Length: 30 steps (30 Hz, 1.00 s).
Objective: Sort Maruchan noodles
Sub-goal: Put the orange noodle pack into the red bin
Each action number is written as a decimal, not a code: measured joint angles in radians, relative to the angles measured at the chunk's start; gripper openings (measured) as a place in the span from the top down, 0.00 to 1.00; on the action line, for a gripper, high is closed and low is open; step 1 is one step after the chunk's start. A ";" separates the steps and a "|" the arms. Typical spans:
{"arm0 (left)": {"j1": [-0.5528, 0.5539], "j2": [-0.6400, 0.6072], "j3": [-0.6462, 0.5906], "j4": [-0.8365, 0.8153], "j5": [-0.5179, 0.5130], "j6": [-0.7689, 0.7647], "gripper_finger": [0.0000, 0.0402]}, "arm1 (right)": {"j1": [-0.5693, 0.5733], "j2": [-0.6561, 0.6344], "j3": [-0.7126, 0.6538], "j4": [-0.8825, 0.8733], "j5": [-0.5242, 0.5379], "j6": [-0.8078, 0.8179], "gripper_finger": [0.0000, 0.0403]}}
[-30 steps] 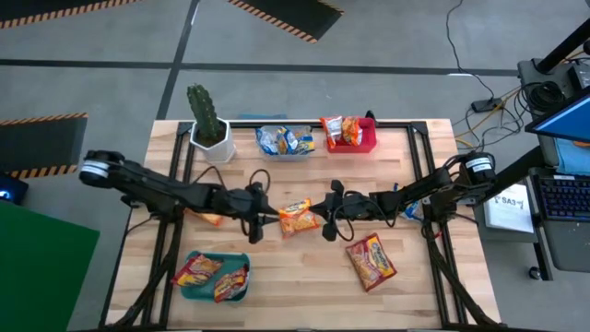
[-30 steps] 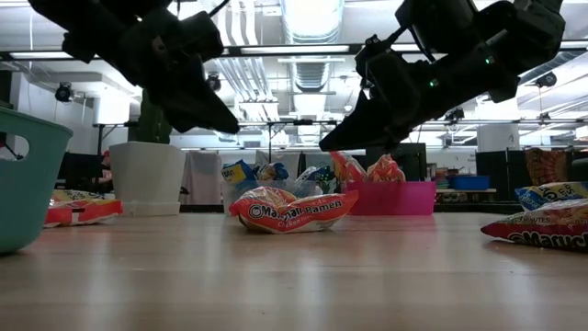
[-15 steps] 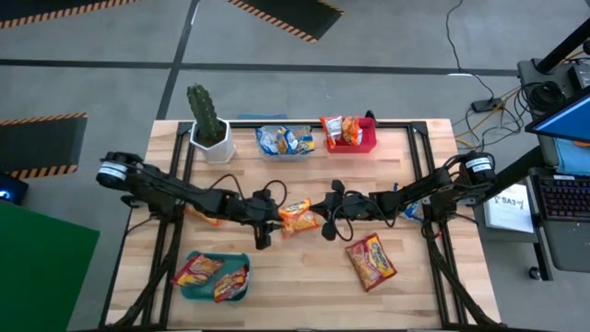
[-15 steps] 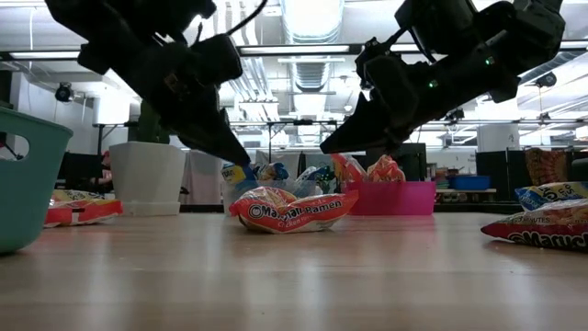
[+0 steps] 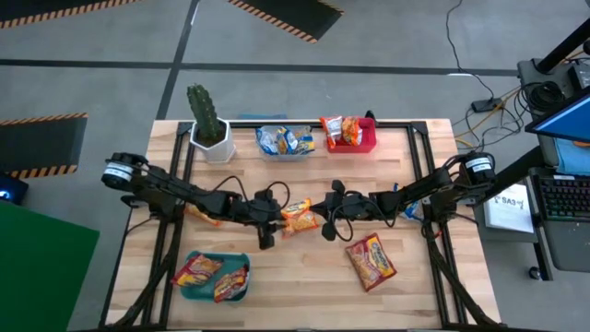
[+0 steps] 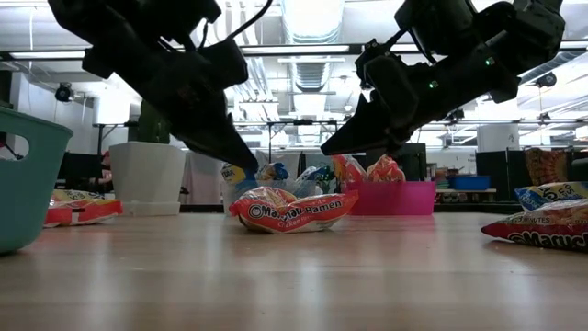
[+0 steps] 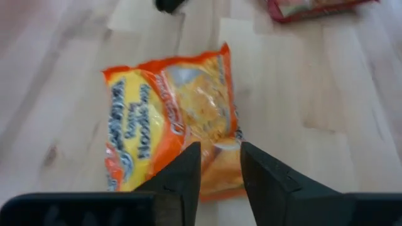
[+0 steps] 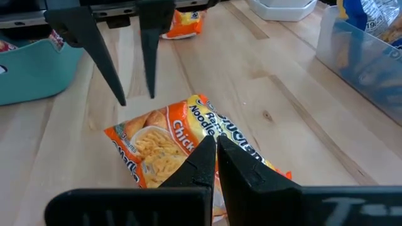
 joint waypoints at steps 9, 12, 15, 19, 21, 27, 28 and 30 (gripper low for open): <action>0.001 0.063 -0.002 0.104 -0.098 -0.002 0.49 | 0.000 0.000 0.000 0.000 0.000 0.008 0.98; 0.001 0.093 -0.002 0.103 -0.102 -0.008 0.41 | 0.000 0.000 0.000 -0.001 0.000 0.010 0.98; 0.002 0.124 -0.001 0.106 -0.117 -0.013 0.39 | 0.000 0.000 0.000 -0.001 0.001 0.010 0.98; 0.003 0.159 0.001 0.142 -0.132 -0.027 0.39 | 0.000 0.000 0.000 -0.001 0.000 0.010 0.98; 0.003 0.174 0.001 0.158 -0.133 -0.028 0.41 | 0.000 0.000 0.000 -0.001 0.001 0.020 0.98; 0.003 0.187 0.002 0.161 -0.133 -0.027 0.55 | -0.024 0.000 0.001 -0.009 0.002 0.169 0.98; 0.003 0.187 0.002 0.160 -0.132 -0.024 0.59 | -0.035 0.000 0.001 -0.011 -0.004 0.222 0.98; 0.003 0.187 0.002 0.160 -0.131 -0.019 0.65 | -0.065 -0.001 0.001 -0.011 -0.028 0.326 0.97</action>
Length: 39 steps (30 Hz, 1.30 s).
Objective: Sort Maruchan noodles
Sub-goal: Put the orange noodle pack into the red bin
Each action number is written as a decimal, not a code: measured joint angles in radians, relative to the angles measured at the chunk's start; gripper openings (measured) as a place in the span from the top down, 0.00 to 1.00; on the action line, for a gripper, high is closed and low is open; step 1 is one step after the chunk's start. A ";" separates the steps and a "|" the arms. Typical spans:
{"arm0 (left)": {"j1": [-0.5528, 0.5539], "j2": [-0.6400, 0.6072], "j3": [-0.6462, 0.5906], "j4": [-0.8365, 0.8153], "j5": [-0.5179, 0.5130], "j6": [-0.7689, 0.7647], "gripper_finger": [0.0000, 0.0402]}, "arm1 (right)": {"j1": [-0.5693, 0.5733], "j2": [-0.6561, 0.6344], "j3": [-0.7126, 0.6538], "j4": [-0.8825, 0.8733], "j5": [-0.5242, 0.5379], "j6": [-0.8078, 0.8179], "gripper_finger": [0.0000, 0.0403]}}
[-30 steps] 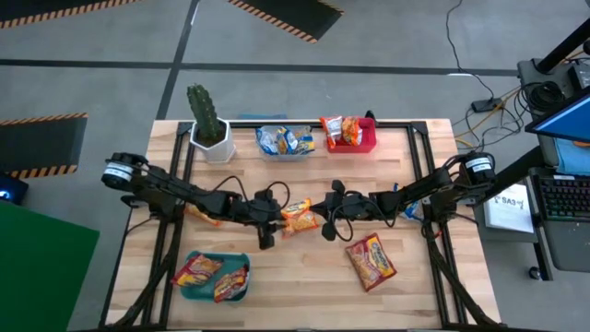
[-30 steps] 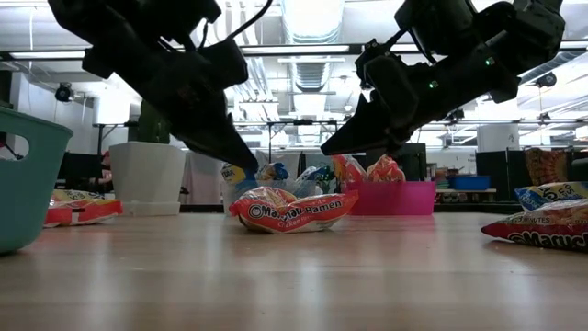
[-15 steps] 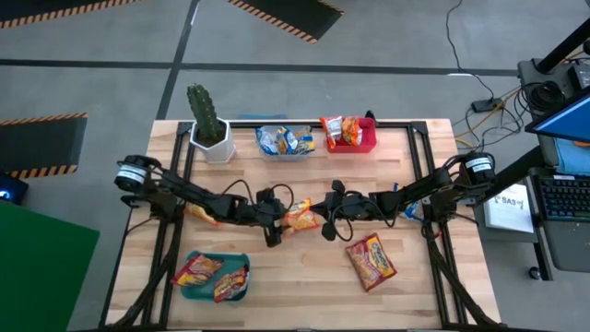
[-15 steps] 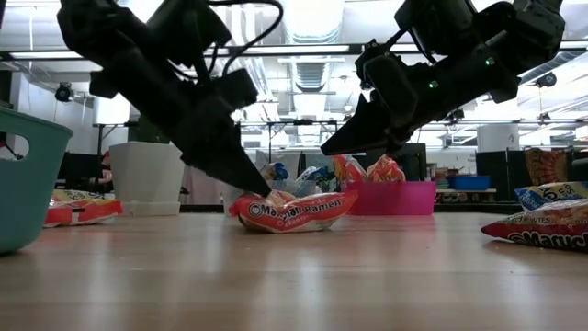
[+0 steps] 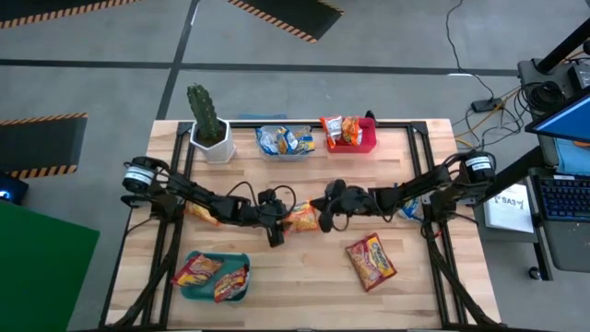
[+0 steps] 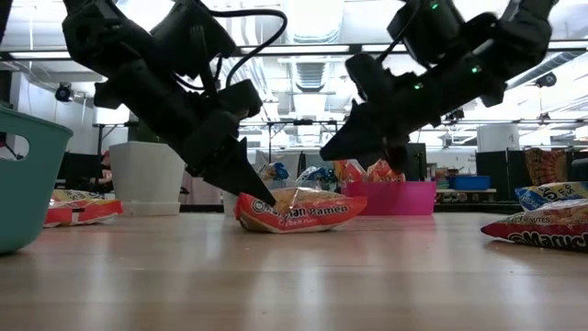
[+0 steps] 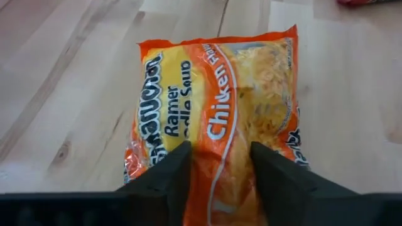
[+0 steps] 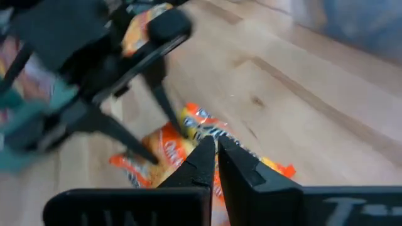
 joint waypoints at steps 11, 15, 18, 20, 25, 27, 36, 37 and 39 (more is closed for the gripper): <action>0.000 -0.031 0.000 0.001 0.043 0.019 0.69 | -0.067 -0.002 0.000 -0.108 -0.260 0.378 0.63; -0.004 -0.064 0.000 -0.009 0.045 0.056 0.59 | -0.067 -0.002 0.000 -0.148 -0.263 0.437 0.48; -0.013 -0.101 0.000 -0.045 0.067 0.096 0.53 | -0.067 -0.002 0.000 -0.191 -0.284 0.454 0.39; -0.022 -0.119 0.000 -0.088 0.068 0.113 0.51 | -0.066 -0.002 0.000 -0.215 -0.295 0.464 0.34; -0.027 -0.133 -0.026 -0.118 0.069 0.126 0.50 | -0.051 0.010 0.000 -0.227 -0.294 0.481 0.26; -0.027 -0.119 -0.038 -0.084 0.068 0.122 0.51 | -0.050 0.028 0.000 -0.222 -0.293 0.485 0.25; -0.026 -0.073 -0.106 0.038 0.067 0.070 0.57 | -0.051 0.135 0.000 -0.031 -0.302 0.506 0.23; -0.026 -0.067 -0.111 0.043 0.067 0.063 0.57 | -0.051 0.137 0.000 -0.016 -0.302 0.506 0.23; -0.026 -0.055 -0.115 0.060 0.065 0.055 0.58 | -0.051 0.139 0.000 0.000 -0.305 0.508 0.23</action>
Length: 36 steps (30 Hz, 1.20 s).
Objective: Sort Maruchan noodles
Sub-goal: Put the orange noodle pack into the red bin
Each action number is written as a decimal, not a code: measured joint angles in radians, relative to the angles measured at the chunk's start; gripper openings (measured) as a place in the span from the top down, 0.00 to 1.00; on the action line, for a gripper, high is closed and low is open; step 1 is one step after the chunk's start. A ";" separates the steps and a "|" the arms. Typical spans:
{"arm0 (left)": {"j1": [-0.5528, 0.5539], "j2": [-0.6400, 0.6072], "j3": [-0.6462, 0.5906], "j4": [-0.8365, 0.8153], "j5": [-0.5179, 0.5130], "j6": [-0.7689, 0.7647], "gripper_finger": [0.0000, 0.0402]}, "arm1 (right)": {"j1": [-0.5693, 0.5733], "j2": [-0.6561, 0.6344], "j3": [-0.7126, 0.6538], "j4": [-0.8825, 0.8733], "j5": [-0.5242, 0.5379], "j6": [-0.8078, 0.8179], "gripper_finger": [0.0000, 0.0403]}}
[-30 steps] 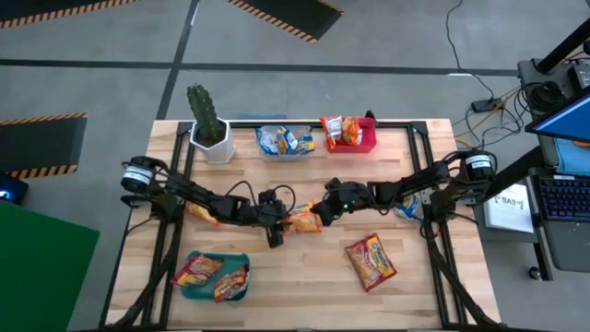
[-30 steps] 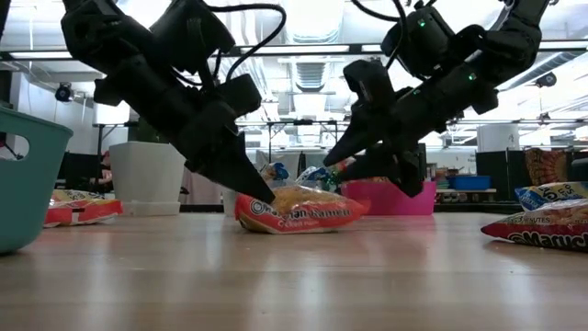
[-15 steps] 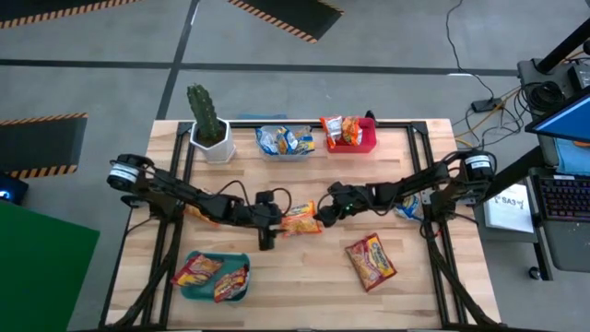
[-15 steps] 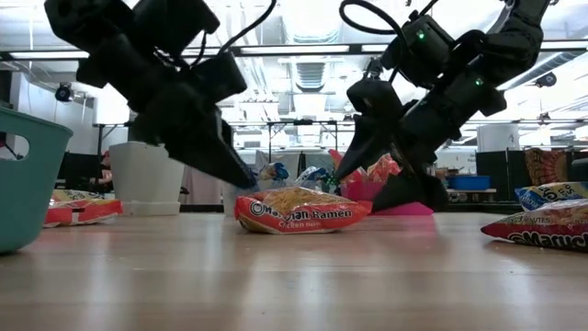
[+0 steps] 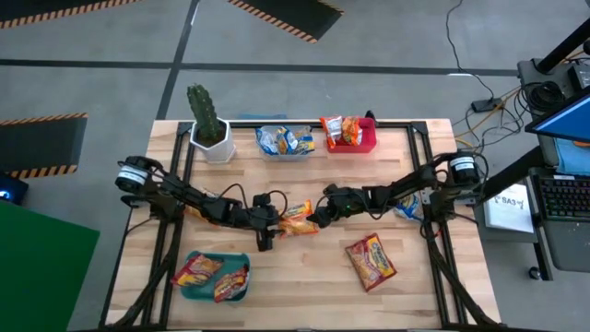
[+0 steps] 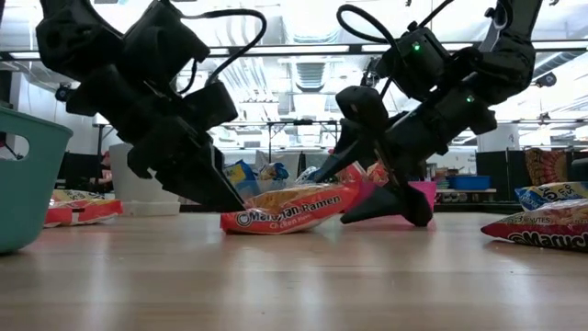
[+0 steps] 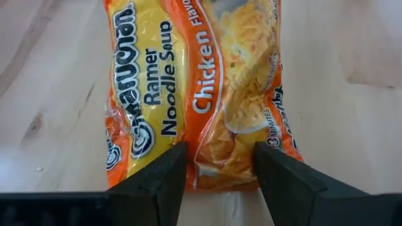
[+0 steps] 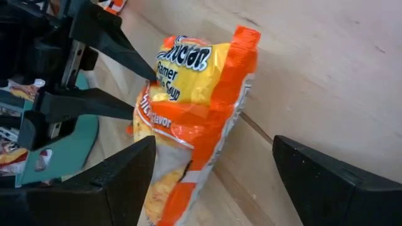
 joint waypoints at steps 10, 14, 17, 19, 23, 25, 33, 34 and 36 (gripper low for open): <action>0.000 0.007 0.002 0.007 -0.001 -0.011 0.59 | 0.001 0.022 0.059 0.007 -0.015 -0.024 0.24; 0.000 0.008 0.002 0.009 -0.002 -0.012 0.59 | 0.001 0.079 0.104 0.002 -0.015 -0.047 0.24; 0.000 0.008 0.001 0.013 -0.002 -0.012 0.59 | 0.002 0.113 0.144 -0.006 -0.012 -0.083 0.25; 0.000 0.008 0.001 0.014 -0.002 -0.012 0.59 | 0.002 0.120 0.160 -0.008 -0.015 -0.095 0.27; 0.000 0.008 0.000 0.015 -0.002 -0.012 0.59 | 0.000 0.112 0.164 0.005 -0.018 -0.113 0.35; 0.000 0.008 0.000 0.015 -0.002 -0.012 0.59 | 0.000 0.109 0.164 0.007 -0.018 -0.116 0.41; 0.000 0.009 0.000 0.019 -0.002 -0.012 0.59 | 0.000 0.109 0.166 0.004 -0.018 -0.118 0.51; 0.000 0.009 0.000 0.020 -0.002 -0.012 0.59 | 0.000 0.109 0.166 0.004 -0.018 -0.120 0.51; 0.000 0.009 0.000 0.022 -0.002 -0.012 0.59 | 0.000 0.109 0.166 0.003 -0.017 -0.120 0.51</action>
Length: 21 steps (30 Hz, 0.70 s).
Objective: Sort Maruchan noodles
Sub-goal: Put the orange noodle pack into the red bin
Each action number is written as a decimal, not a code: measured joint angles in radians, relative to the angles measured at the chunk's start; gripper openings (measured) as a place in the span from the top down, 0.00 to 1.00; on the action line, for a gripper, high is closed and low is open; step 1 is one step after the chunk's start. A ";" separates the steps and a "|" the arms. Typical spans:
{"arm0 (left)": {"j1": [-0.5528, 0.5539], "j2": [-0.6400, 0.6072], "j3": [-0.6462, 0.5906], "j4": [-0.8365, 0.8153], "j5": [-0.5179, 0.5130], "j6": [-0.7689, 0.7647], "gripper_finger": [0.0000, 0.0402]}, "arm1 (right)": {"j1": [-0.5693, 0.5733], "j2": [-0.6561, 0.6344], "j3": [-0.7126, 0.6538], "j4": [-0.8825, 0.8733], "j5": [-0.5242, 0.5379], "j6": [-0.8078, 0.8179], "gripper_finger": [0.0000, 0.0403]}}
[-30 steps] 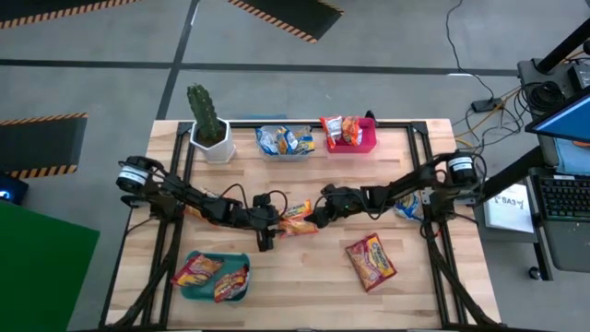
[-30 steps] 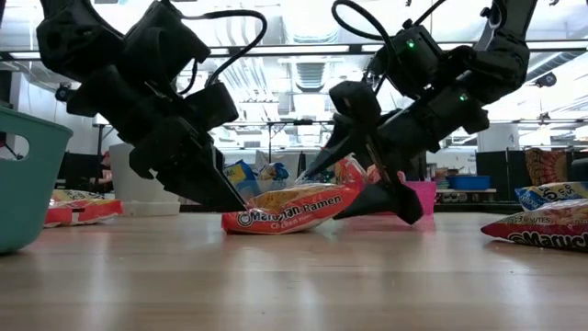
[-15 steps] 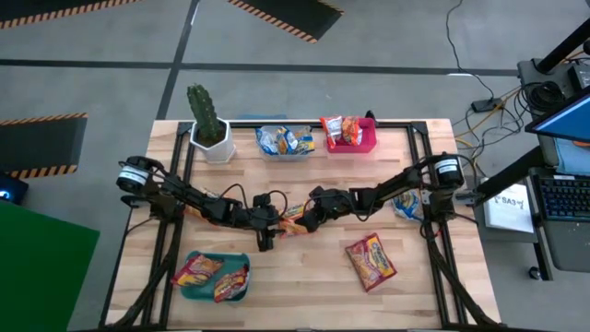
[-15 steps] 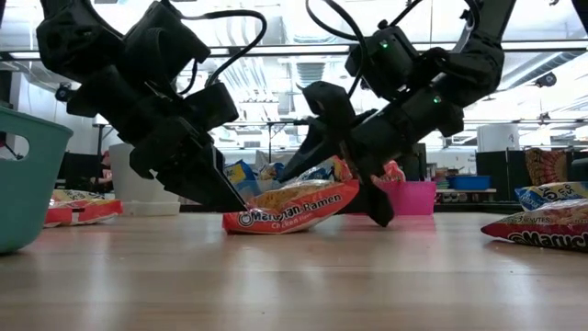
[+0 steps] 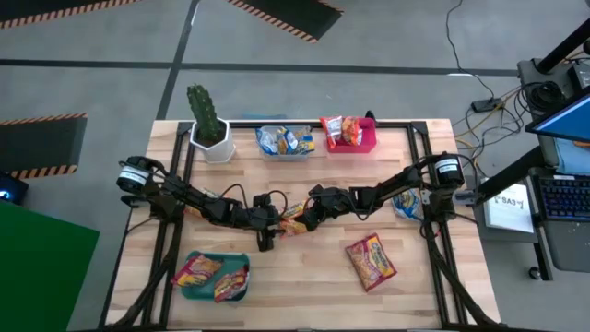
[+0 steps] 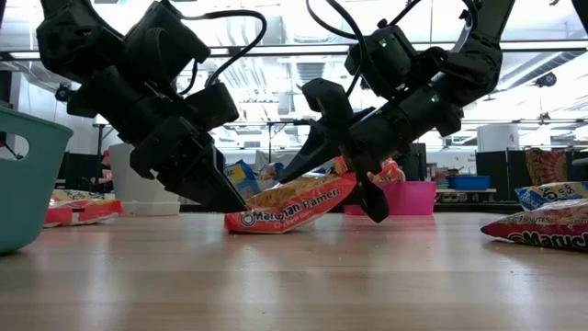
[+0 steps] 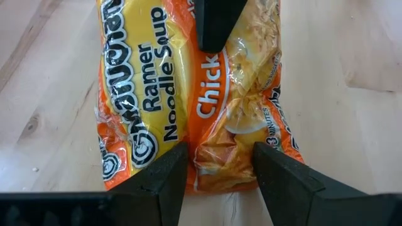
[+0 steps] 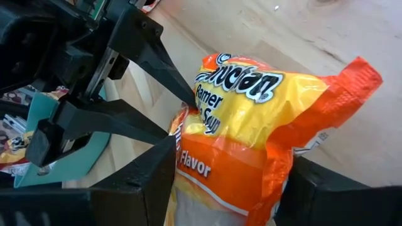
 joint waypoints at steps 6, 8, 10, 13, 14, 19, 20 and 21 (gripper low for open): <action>0.000 0.000 0.000 0.012 0.000 0.000 0.59 | 0.000 0.000 0.000 0.000 0.002 -0.001 0.51; 0.000 0.000 0.000 0.014 0.000 0.000 0.59 | 0.000 0.000 0.000 0.000 0.007 -0.004 0.51; 0.000 0.000 0.000 0.016 0.000 0.000 0.59 | 0.000 0.000 0.000 0.000 0.010 -0.008 0.54; 0.000 0.000 0.000 0.019 0.000 0.000 0.59 | 0.000 0.000 0.000 0.000 0.010 -0.026 0.66; 0.000 0.000 0.000 0.020 0.000 0.000 0.59 | 0.000 0.000 0.000 0.000 0.010 -0.028 0.71; 0.000 -0.015 0.000 0.019 0.000 0.002 0.59 | 0.000 -0.002 0.000 0.000 0.009 -0.048 0.90; 0.000 -0.023 0.000 0.013 0.000 0.008 0.59 | 0.000 -0.004 0.000 0.001 0.006 -0.053 0.92; 0.000 -0.034 0.000 0.001 0.001 0.016 0.59 | 0.000 -0.007 0.000 0.000 0.003 -0.057 0.94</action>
